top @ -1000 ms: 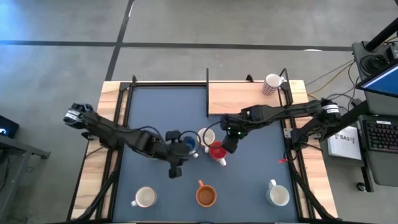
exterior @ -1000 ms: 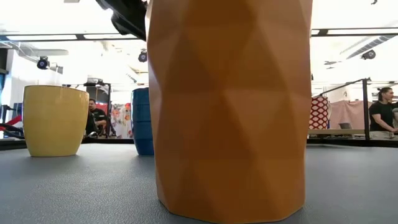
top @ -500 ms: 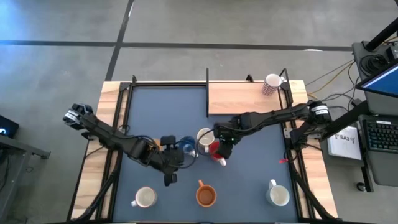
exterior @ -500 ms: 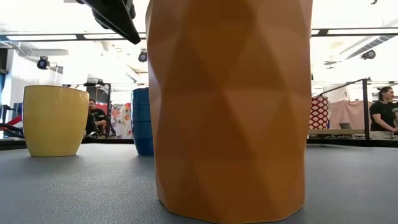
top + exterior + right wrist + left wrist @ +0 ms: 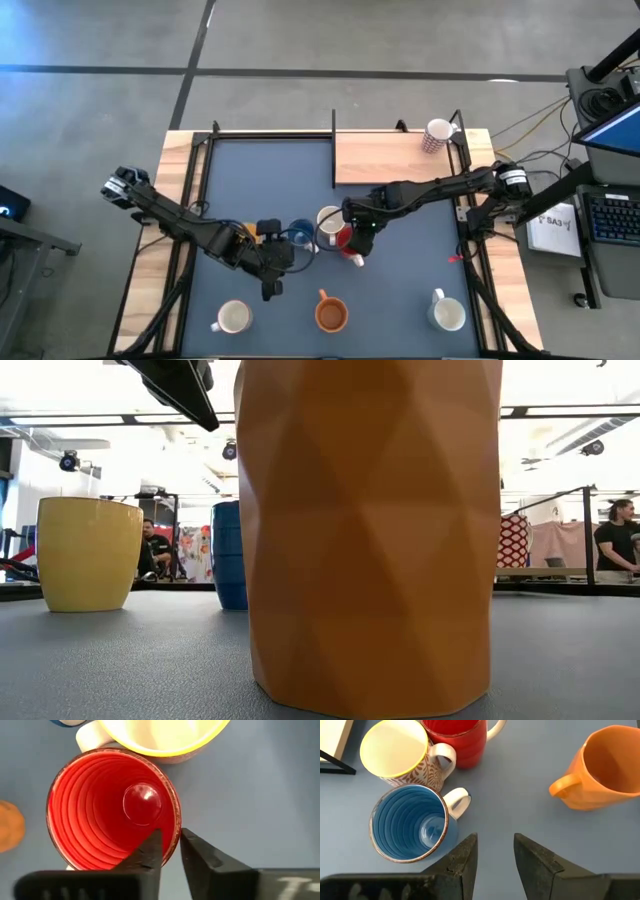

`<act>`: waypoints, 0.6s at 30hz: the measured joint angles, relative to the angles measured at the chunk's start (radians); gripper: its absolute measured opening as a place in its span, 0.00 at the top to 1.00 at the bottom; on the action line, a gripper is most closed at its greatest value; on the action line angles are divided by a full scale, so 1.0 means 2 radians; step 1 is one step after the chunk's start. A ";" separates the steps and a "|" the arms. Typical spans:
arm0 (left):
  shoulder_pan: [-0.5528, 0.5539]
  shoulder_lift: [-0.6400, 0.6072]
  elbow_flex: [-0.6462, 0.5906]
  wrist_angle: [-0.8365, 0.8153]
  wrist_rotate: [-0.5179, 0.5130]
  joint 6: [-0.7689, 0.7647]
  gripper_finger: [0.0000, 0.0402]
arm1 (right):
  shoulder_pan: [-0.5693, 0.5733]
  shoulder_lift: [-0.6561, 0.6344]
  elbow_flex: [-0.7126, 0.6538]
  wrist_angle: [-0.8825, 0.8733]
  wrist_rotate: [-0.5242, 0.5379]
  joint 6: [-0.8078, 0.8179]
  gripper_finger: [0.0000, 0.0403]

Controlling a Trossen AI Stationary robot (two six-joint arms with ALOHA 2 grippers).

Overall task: Place coffee mugs
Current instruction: Put the red mug on the shelf

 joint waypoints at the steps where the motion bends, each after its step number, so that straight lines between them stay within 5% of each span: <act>1: 0.000 0.000 0.000 0.000 0.000 0.000 0.73 | 0.000 0.000 0.000 0.000 0.000 -0.003 0.91; 18: 0.000 0.000 0.000 -0.012 0.001 0.000 0.73 | -0.001 -0.003 0.000 -0.028 -0.002 -0.056 0.97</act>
